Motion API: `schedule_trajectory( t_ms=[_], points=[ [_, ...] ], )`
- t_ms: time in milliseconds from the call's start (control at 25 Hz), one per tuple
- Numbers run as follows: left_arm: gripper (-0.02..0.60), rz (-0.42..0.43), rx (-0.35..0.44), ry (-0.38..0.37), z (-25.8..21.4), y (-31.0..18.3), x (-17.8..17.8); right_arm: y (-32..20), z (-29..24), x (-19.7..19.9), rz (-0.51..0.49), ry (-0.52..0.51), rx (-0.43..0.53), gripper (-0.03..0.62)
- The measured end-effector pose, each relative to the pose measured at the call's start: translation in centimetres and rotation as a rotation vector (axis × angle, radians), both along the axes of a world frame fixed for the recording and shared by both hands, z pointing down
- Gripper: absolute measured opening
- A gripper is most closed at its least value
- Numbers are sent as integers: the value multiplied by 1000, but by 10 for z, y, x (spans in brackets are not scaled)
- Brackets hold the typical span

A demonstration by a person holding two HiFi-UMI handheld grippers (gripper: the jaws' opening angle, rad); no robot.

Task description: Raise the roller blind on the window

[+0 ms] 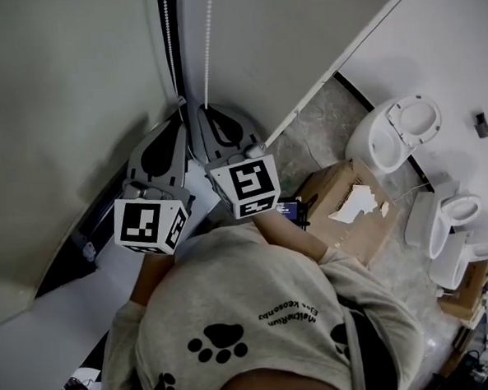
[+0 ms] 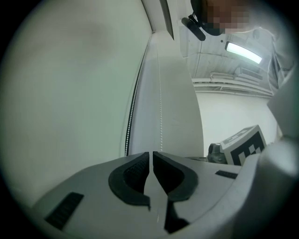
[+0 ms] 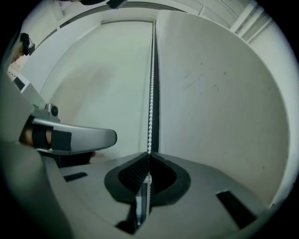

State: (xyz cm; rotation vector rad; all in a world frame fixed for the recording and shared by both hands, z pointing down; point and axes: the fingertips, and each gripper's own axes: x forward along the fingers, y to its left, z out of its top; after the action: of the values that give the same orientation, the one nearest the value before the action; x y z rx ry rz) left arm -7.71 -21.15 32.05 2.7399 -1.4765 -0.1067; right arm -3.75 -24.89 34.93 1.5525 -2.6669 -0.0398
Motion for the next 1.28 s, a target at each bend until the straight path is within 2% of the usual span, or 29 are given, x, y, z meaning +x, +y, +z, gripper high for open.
schedule_trajectory(
  t_ms=[120,200,400,600,760,1120,1280],
  points=[
    [41,29,24,-44,-14,3,10,3,0,3,-8,-22,1,11],
    [95,53,27,-63,-21,4,17,3,1,5,-13,-39,0,11],
    [97,50,49,-73,-31,8,26,10,7,0,-29,-4,22,9],
    [97,49,57,-76,-37,11,32,20,8,-2,-58,-21,20,9],
    [97,41,74,-73,-38,12,30,26,19,-6,-72,31,34,9],
    [97,29,99,-71,-51,3,28,27,69,-10,-89,107,-63,9],
    [97,8,106,-117,-51,-7,28,27,106,-12,-106,159,-146,9]
  ],
)
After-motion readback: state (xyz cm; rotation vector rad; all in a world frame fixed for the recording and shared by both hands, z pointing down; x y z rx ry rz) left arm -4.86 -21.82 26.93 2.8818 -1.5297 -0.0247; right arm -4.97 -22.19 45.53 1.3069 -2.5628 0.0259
